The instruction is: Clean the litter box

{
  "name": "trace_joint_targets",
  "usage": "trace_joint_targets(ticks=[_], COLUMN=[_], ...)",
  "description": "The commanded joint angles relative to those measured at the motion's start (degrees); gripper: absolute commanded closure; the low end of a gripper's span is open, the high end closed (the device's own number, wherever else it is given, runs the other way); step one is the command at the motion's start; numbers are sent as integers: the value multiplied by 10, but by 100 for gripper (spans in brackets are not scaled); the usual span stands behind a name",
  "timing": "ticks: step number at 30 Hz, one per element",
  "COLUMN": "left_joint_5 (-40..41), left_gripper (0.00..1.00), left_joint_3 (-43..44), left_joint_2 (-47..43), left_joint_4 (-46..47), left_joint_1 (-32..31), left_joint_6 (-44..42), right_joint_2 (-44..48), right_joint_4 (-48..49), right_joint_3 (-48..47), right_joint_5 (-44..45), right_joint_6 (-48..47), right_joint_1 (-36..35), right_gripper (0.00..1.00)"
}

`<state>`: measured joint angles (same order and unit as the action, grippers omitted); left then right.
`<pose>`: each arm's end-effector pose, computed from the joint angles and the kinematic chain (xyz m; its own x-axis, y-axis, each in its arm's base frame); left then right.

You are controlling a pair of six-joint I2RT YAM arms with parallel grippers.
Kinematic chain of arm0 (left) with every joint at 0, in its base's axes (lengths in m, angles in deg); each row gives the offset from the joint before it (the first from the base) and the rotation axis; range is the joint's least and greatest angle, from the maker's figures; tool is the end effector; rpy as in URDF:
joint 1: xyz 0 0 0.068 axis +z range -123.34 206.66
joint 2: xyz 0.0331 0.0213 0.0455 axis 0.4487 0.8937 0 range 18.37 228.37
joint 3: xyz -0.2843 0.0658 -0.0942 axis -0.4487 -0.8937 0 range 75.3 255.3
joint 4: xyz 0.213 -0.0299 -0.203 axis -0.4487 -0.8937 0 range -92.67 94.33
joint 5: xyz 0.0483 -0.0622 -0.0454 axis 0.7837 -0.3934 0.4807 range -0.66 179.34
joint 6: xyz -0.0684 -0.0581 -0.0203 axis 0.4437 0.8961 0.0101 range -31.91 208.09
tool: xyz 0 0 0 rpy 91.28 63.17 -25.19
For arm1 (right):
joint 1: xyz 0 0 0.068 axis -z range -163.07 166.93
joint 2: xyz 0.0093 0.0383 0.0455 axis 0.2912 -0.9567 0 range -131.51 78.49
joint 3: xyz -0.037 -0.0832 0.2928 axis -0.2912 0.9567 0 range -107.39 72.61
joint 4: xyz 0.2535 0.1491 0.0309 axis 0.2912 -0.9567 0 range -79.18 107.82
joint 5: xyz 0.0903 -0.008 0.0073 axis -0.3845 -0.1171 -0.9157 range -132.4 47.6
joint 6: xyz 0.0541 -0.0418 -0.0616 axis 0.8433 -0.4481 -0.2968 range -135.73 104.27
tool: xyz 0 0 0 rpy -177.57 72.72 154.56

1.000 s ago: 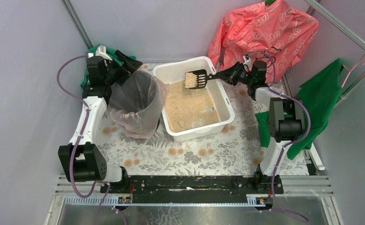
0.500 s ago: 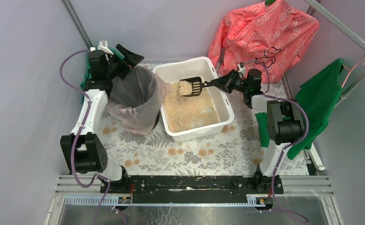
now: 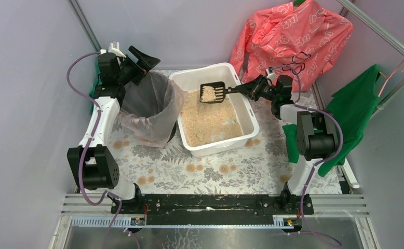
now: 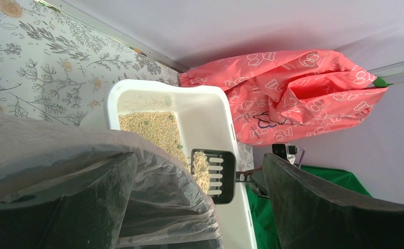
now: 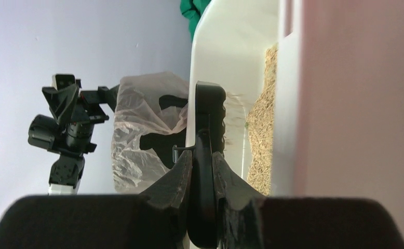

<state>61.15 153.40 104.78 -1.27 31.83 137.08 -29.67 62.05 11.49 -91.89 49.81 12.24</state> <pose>0.4326 0.0000 0.3951 -0.4419 -0.7078 -0.5511 0.0666 0.5868 -0.8070 0.4696 0.1015 0.2262 -0.7575 0.5311 -0.3796 -0.2909 0.2460 0.9246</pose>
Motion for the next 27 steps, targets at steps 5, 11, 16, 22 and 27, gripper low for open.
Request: trace_joint_targets(ticks=[5, 11, 16, 22, 27], left_joint_5=[-10, -6, -7, -7, -4], left_gripper=[1, 1, 1, 1, 1], left_joint_3=[1, 0, -9, 3, -11], left_joint_2=[-11, -22, -21, -18, -24], left_joint_4=[51, 34, 44, 43, 37], left_joint_1=[-4, -5, -4, -4, -4], left_joint_6=[10, -5, 1, 1, -6], right_joint_2=[-1, 9, -7, 0, 4], right_joint_4=[61, 84, 59, 37, 34], right_joint_3=[-38, -16, -36, -26, -28], right_joint_5=[-14, -11, -12, -15, -15], right_joint_6=[27, 42, 24, 4, 1], right_joint_1=[-23, 35, -8, -18, 17], right_gripper=[100, 100, 100, 100, 100])
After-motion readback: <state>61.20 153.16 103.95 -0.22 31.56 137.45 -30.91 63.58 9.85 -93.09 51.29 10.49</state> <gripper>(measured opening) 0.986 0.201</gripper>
